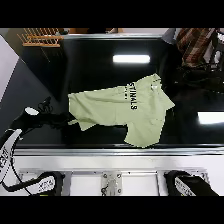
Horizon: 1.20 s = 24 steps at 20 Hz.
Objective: Fold the clothes and pants, and hang the long-sleeved shirts on hangers.
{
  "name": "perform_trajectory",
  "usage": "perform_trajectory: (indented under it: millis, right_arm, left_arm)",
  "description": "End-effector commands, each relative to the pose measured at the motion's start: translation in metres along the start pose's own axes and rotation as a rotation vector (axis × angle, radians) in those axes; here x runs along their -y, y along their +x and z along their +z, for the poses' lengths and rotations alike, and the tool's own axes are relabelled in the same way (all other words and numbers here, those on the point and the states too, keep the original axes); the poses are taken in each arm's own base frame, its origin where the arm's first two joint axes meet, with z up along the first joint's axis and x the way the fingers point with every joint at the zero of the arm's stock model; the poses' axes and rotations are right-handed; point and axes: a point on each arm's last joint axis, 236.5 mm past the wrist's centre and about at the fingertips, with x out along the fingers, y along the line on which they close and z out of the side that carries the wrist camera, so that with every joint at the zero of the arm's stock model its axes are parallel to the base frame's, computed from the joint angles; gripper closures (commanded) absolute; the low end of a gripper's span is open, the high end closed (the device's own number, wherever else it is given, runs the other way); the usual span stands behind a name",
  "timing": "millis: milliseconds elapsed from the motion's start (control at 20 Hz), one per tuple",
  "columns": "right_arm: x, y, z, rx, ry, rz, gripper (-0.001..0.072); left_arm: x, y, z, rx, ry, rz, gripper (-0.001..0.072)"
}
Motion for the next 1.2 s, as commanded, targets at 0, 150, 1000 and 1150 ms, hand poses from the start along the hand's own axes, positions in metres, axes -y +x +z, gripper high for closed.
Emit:
perform_trajectory:
  millis: [0, 150, 1000, 1150]
  right_arm:
    - [-0.001, 0.000, 0.000, 0.000, 0.000, 0.001, 0.0082]
    - [0.002, -0.001, 0.000, 0.002, 0.000, -0.006, 0.0082]
    - [0.140, 0.111, -0.273, -0.523, 0.634, -0.057, 0.0112]
    - [0.113, 0.137, -0.273, -0.515, 0.626, 0.051, 0.0115]
  left_arm:
    - [0.007, 0.006, -0.003, -0.004, 0.037, 0.005, 0.0346]
    - [0.008, 0.002, 0.003, 0.009, 0.037, 0.001, 0.0700]
    - [0.037, -0.071, 0.029, 0.150, 0.100, -0.055, 0.0701]
    - [0.037, -0.071, 0.029, 0.150, 0.100, -0.055, 0.0701]
